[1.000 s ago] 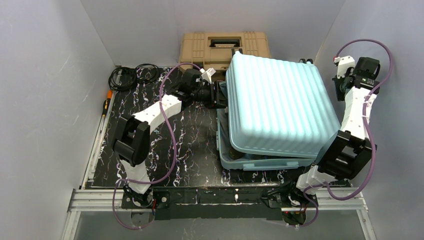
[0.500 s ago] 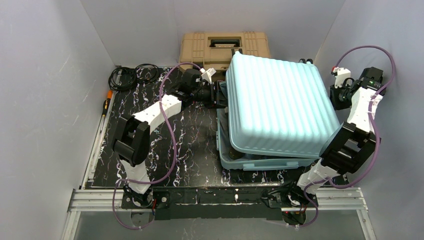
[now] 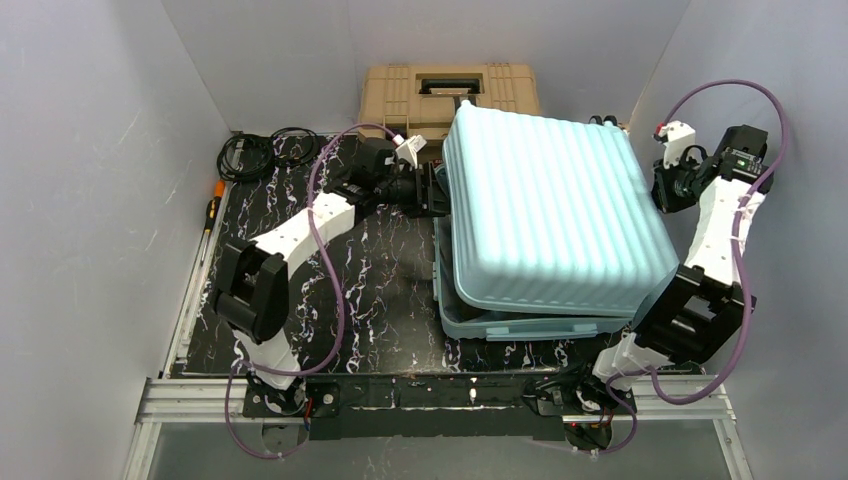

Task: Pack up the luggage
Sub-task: Close the luggage at the center of the board, then zip the luggage at the center of the board.

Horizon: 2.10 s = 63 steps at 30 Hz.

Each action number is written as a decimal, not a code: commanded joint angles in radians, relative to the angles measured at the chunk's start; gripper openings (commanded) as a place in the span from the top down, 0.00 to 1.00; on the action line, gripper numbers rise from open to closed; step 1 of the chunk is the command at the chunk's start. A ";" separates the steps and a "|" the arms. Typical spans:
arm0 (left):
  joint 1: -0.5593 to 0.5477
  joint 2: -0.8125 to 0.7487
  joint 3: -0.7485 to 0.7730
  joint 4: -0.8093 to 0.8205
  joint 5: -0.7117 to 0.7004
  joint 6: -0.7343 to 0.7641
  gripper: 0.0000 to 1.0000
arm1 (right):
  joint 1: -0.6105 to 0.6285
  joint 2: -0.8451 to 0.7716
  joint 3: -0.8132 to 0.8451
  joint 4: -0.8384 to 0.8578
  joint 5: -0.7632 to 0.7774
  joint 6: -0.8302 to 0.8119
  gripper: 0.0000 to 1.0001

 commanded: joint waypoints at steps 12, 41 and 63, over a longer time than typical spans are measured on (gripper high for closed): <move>-0.008 -0.180 -0.032 -0.195 -0.178 0.242 0.47 | 0.118 -0.121 -0.098 -0.101 -0.102 0.024 0.95; -0.004 -0.046 0.067 -0.312 -0.434 0.318 0.46 | -0.001 -0.143 -0.158 -0.128 0.117 -0.112 0.88; -0.009 0.042 0.245 -0.299 -0.415 0.253 0.45 | -0.006 -0.190 -0.303 -0.473 -0.017 -0.547 0.86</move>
